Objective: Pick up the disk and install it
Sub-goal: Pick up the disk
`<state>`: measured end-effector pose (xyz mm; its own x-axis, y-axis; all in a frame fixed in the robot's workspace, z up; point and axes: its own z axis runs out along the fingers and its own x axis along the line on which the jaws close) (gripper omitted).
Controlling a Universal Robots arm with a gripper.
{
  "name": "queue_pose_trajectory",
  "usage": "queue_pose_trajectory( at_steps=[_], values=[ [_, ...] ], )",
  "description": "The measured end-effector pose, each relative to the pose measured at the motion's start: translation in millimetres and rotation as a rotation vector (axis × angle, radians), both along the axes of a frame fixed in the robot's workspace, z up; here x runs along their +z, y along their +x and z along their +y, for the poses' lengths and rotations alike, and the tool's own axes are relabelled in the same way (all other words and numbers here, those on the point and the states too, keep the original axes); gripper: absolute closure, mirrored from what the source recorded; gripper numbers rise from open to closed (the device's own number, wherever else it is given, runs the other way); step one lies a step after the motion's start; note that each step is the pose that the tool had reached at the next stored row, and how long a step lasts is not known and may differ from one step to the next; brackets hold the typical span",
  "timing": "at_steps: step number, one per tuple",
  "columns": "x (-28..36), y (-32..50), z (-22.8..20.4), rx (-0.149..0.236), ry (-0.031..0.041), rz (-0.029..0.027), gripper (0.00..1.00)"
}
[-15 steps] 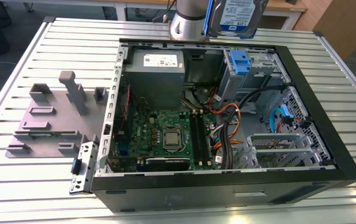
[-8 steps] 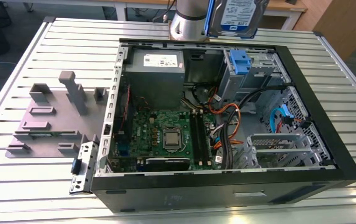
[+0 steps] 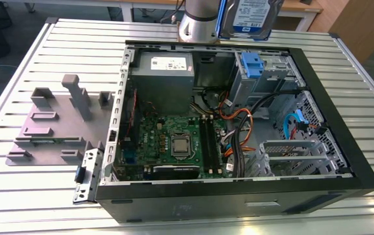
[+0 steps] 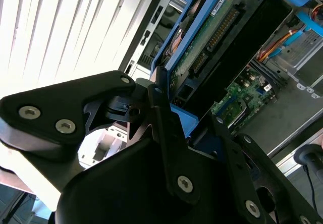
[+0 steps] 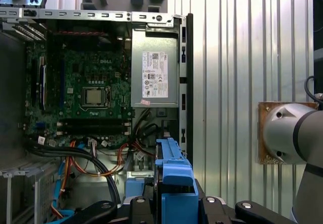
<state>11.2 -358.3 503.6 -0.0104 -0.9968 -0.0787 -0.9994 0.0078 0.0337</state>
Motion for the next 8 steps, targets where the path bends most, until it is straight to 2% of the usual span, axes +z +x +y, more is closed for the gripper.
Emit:
queue_pose_trajectory(
  at_steps=[8],
  values=[
    [0.0, 2.3, 0.0, 0.000, 0.0000, 0.0000, 0.63]
  ],
)
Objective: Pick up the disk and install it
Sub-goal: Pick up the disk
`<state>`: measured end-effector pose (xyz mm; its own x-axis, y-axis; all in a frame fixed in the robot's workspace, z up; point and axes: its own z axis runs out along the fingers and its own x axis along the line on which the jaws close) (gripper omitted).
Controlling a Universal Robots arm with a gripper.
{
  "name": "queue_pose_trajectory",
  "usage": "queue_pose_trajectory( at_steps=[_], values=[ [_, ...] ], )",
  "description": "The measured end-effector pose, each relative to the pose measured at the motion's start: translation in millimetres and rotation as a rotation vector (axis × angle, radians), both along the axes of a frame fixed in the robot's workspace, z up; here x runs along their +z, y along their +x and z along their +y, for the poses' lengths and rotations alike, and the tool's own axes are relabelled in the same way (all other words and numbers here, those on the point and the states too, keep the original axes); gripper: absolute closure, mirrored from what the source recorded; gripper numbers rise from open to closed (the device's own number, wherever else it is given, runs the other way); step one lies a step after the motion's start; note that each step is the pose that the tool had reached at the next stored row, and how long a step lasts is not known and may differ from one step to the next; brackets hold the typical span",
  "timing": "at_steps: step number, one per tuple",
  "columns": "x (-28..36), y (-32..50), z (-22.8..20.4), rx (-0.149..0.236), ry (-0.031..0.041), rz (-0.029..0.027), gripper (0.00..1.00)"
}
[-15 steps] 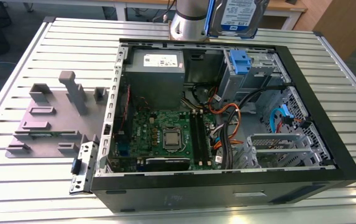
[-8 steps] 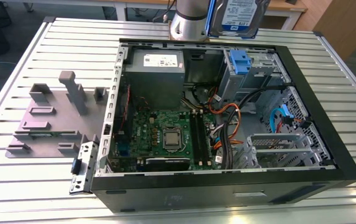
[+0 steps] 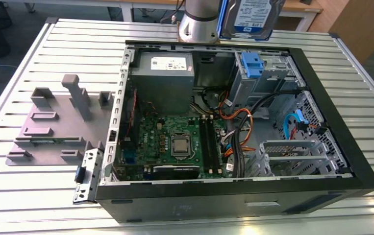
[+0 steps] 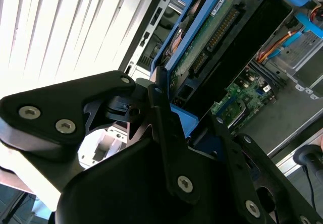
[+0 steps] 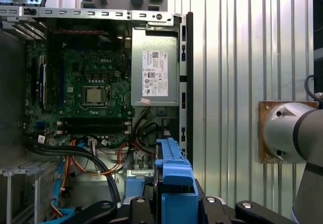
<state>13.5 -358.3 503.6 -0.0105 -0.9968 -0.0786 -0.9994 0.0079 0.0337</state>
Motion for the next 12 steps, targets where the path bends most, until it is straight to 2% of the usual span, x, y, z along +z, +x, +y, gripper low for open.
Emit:
queue_pose_trajectory(
  at_steps=[12],
  values=[
    [0.0, 3.3, 0.0, 0.000, 0.0000, 0.0000, 0.63]
  ],
)
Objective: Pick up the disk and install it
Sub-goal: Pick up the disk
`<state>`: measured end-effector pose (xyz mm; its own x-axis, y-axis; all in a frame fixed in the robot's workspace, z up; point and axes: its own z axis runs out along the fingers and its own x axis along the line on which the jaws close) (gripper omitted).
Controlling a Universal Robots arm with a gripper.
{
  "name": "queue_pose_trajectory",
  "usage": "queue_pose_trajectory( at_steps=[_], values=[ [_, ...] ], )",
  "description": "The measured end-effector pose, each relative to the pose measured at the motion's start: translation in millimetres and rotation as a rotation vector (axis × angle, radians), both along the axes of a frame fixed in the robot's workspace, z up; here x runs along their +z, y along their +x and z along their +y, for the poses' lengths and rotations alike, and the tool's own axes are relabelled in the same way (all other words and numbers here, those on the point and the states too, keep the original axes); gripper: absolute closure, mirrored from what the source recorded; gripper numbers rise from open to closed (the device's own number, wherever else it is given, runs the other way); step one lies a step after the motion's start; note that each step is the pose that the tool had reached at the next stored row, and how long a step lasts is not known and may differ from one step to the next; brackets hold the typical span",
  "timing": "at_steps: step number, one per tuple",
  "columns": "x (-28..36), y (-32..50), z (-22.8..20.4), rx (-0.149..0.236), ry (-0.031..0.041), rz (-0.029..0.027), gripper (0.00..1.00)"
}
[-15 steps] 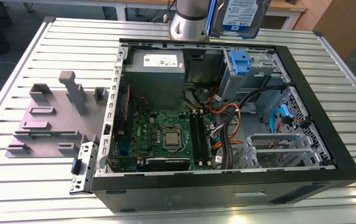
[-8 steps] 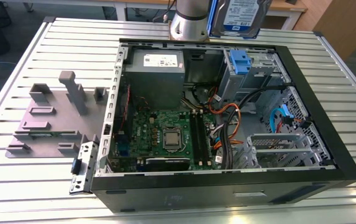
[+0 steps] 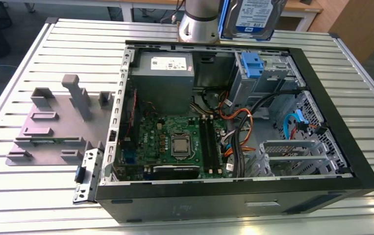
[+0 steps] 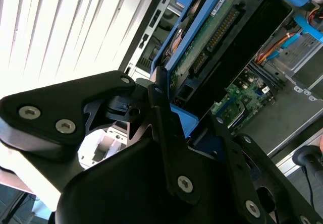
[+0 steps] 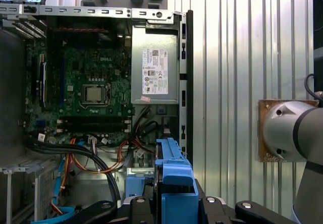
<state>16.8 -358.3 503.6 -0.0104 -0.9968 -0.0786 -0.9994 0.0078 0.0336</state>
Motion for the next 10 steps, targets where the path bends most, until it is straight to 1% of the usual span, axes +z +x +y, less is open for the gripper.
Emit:
queue_pose_trajectory(
  at_steps=[10],
  values=[
    [0.0, 2.9, 0.0, 0.000, 0.0000, 0.0000, 0.63]
  ],
)
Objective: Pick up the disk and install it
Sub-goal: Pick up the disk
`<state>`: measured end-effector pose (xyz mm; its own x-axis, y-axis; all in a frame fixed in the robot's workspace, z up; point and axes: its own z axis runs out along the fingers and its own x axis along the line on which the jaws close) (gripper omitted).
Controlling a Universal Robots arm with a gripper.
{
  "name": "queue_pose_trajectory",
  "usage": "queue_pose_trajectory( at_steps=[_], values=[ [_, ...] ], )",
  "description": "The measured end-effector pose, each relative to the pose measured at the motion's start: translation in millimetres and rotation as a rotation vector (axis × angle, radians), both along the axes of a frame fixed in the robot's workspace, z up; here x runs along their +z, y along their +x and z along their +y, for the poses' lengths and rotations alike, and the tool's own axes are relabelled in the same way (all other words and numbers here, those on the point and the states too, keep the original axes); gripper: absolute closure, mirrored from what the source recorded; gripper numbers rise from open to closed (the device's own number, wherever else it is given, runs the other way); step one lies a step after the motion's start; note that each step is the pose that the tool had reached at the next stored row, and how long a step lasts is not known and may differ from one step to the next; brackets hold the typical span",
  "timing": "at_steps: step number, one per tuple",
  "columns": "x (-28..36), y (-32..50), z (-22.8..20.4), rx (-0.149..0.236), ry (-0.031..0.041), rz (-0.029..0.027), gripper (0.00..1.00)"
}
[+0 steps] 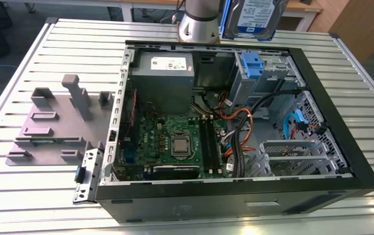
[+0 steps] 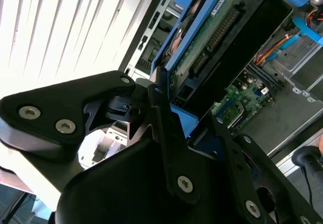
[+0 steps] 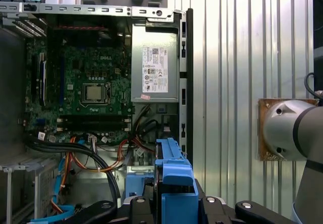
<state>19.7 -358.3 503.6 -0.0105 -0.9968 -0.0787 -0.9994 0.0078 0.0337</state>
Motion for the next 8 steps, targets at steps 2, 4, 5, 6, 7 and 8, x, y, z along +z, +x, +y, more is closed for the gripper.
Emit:
queue_pose_trajectory(
  at_steps=[2, 4, 5, 6, 7, 8],
  values=[
    [0.0, 0.6, 0.0, 0.000, 0.0000, 0.0000, 0.63],
    [0.0, 1.2, 0.0, 0.000, 0.0000, 0.0000, 0.63],
    [0.0, 1.5, 0.0, 0.000, 0.0000, 0.0000, 0.63],
    [0.0, 1.8, 0.0, 0.000, 0.0001, 0.0000, 0.63],
    [0.0, 2.2, 0.0, 0.000, 0.0000, 0.0000, 0.63],
    [0.0, 2.5, 0.0, 0.000, 0.0000, 0.0000, 0.63]
  ],
)
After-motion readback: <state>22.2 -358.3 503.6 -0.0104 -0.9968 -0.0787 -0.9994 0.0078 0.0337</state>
